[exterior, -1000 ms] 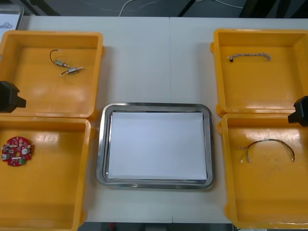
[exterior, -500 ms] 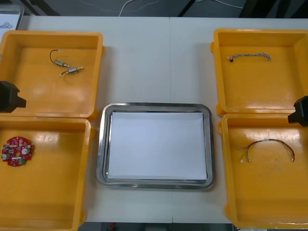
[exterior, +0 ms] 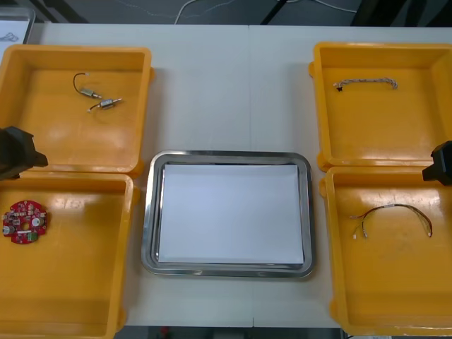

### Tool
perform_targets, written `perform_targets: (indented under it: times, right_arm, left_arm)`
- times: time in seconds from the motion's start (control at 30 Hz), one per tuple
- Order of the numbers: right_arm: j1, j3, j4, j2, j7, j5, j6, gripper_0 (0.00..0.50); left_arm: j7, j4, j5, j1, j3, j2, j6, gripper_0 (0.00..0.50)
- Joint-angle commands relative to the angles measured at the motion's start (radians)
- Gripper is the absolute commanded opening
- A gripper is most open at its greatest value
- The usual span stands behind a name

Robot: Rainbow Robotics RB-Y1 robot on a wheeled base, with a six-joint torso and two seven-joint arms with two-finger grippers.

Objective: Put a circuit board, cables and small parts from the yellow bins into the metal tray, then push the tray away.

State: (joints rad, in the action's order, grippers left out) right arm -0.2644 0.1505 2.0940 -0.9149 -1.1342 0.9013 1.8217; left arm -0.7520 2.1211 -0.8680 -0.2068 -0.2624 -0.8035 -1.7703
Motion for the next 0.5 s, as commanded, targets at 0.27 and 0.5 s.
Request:
perform_targets:
  times: [0.27,0.5]
  right_arm:
    - [0.06,0.011,0.009,0.097,0.005,-0.055,-0.004,0.5]
    - [0.106,0.011,0.047,0.162,0.113,-0.091,-0.015,0.5]
  left_arm:
    - [-0.119,0.074,-0.036,-0.011,-0.054,-0.036,-0.143,0.5]
    - [-0.224,0.094,-0.134,0.021,-0.123,-0.086,-0.15,0.5]
